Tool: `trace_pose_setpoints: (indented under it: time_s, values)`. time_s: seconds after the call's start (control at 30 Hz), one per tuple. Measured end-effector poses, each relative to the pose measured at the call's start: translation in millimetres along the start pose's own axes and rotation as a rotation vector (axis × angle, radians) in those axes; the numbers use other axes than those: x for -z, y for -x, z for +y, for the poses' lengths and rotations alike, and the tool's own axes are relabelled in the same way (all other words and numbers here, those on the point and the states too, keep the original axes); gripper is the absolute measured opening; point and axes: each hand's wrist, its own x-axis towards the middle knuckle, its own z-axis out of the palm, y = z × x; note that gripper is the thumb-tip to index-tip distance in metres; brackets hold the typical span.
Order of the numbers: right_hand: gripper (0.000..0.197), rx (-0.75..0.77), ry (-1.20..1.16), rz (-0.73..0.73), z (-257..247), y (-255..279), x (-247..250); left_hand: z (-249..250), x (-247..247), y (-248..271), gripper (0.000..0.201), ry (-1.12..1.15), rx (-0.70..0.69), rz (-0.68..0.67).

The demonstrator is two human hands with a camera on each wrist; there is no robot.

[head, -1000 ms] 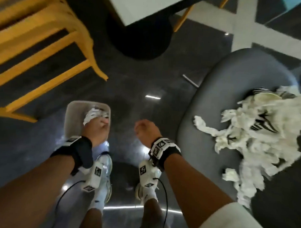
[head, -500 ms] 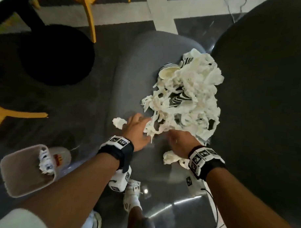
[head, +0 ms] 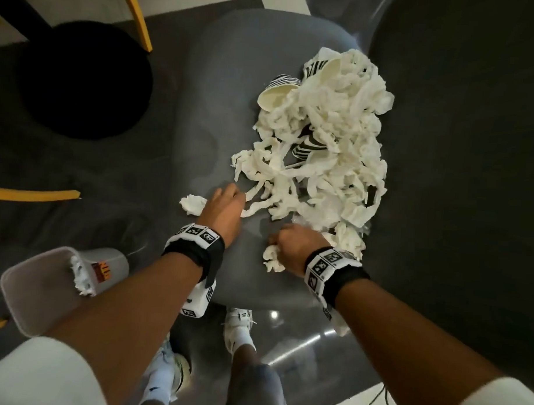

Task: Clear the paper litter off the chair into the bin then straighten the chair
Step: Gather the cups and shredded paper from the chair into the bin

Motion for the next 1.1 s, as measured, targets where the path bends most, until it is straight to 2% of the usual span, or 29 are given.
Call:
trace_pose_setpoints:
  time_s: [0.13,0.23,0.33,0.43,0.5,0.63,0.77,0.83,0.97,1.03,1.1]
  values:
    - [0.028,-0.103,-0.204,0.111,-21,-11,12,-31,5,16,0.025,0.153,0.104,0.043]
    - [0.026,-0.197,-0.316,0.141,-41,-16,17,-58,12,41,0.014,0.291,0.240,0.088]
    - [0.026,-0.212,-0.315,0.113,-66,-23,11,-90,19,74,0.014,0.333,0.368,0.032]
    - [0.024,-0.178,-0.267,0.070,-91,-30,5,-117,24,100,0.009,0.275,0.375,-0.051]
    - [0.025,-0.148,-0.215,0.076,-106,-34,8,-128,30,108,0.009,0.250,0.361,-0.060]
    - [0.025,-0.103,-0.323,0.240,-123,-42,22,-125,43,105,0.027,0.276,0.328,-0.014]
    - [0.035,-0.127,-0.426,0.405,-112,-47,40,-100,52,80,0.075,0.239,0.249,0.050]
    - [0.045,-0.169,-0.474,0.456,-96,-49,47,-87,53,61,0.089,0.191,0.208,0.075]
    - [0.072,-0.243,-0.434,0.366,-54,-53,57,-58,52,18,0.096,0.117,0.154,0.049]
    - [0.068,-0.291,-0.320,0.298,-33,-55,63,-46,48,-2,0.098,0.077,0.186,-0.007]
    - [0.049,-0.331,-0.185,0.291,-12,-56,71,-39,42,-16,0.099,0.077,0.253,-0.033]
